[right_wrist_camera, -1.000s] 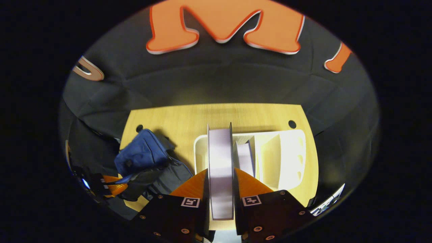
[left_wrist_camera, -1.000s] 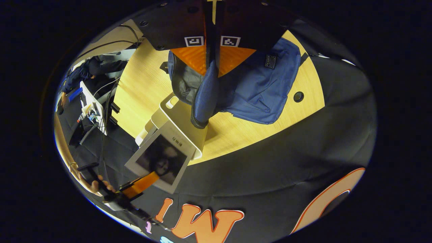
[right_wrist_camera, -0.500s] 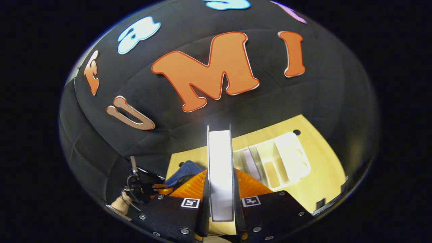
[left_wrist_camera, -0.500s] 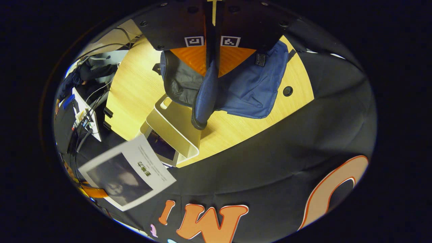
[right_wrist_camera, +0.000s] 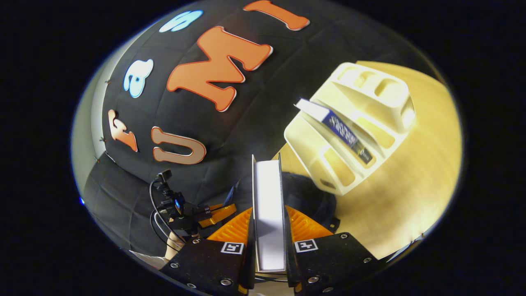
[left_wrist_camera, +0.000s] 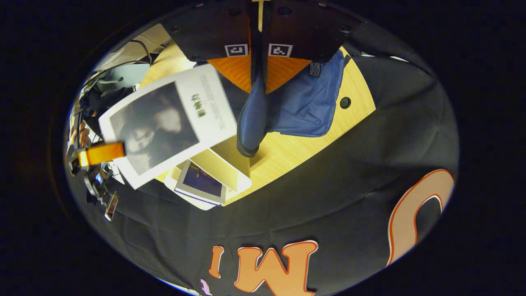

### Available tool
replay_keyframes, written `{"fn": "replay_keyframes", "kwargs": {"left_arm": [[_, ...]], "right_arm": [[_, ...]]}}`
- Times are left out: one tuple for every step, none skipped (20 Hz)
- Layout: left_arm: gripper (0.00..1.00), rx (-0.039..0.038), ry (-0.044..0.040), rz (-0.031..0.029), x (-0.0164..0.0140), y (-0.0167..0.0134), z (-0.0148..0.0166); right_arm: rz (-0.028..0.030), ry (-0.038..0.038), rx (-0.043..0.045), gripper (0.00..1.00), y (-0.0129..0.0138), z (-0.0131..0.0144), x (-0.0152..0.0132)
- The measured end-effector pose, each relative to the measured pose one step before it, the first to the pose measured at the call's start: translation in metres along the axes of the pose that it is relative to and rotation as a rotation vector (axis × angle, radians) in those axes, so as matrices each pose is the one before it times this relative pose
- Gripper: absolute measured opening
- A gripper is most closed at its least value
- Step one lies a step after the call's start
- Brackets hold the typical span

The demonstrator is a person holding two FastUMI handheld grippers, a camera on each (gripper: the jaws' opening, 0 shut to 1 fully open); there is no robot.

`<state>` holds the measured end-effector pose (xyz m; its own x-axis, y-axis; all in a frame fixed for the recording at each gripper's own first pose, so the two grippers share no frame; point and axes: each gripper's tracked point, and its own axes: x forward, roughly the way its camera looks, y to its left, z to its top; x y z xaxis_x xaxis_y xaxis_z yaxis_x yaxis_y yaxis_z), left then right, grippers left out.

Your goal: Open the schoolbag, grab two books from the bookshelf and put them into the schoolbag.

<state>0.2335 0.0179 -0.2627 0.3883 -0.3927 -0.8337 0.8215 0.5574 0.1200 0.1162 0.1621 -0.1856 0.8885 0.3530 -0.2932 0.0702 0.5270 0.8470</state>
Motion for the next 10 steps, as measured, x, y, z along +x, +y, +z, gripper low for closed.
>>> {"fn": "replay_keyframes", "kwargs": {"left_arm": [[0.04, 0.00618, -0.00050, 0.00144, 0.00012, -0.00223, 0.00069], [0.04, 0.00817, -0.00096, 0.00332, -0.00071, -0.00258, 0.00021], [0.04, 0.01075, 0.00106, 0.00246, -0.00121, -0.00195, 0.00088], [0.04, 0.01039, 0.00109, 0.00075, -0.00049, -0.00281, 0.00053], [0.04, 0.00969, -0.00156, 0.00325, 0.00023, -0.00226, 0.00122], [0.04, 0.00640, -0.00080, 0.00026, -0.00063, -0.00256, 0.00095], [0.04, 0.00046, 0.00274, -0.00267, -0.00094, -0.00235, 0.00032], [0.04, 0.00078, 0.00031, -0.00308, 0.00014, -0.00245, 0.00126], [0.04, 0.00185, 0.00154, -0.00225, -0.00014, -0.00169, 0.00055], [0.04, -0.00060, -0.00326, 0.00113, -0.00041, -0.00076, 0.00111]], "right_arm": [[-0.00342, 0.00133, 0.04665, 0.30, -0.01083, -0.01032, 0.01150], [-0.00232, -0.00082, 0.03698, 0.30, -0.01226, -0.00922, 0.01310], [0.01246, -0.00335, 0.02369, 0.30, -0.00743, -0.00732, 0.01056], [0.01663, -0.00824, 0.02182, 0.30, -0.00449, -0.00705, 0.00995], [0.00324, -0.01615, 0.01979, 0.30, -0.00252, -0.00330, 0.01442], [-0.00491, -0.00985, 0.01383, 0.30, -0.00353, -0.00237, 0.01269], [-0.00258, -0.00504, 0.01264, 0.30, -0.00122, -0.00373, 0.01189], [-0.00405, 0.00014, 0.00418, 0.30, -0.00102, -0.00269, 0.01000], [-0.00453, 0.00617, -0.00001, 0.30, 0.00163, -0.00525, 0.00982], [-0.00412, 0.00838, -0.00052, 0.30, 0.00220, -0.00477, 0.01123]]}}
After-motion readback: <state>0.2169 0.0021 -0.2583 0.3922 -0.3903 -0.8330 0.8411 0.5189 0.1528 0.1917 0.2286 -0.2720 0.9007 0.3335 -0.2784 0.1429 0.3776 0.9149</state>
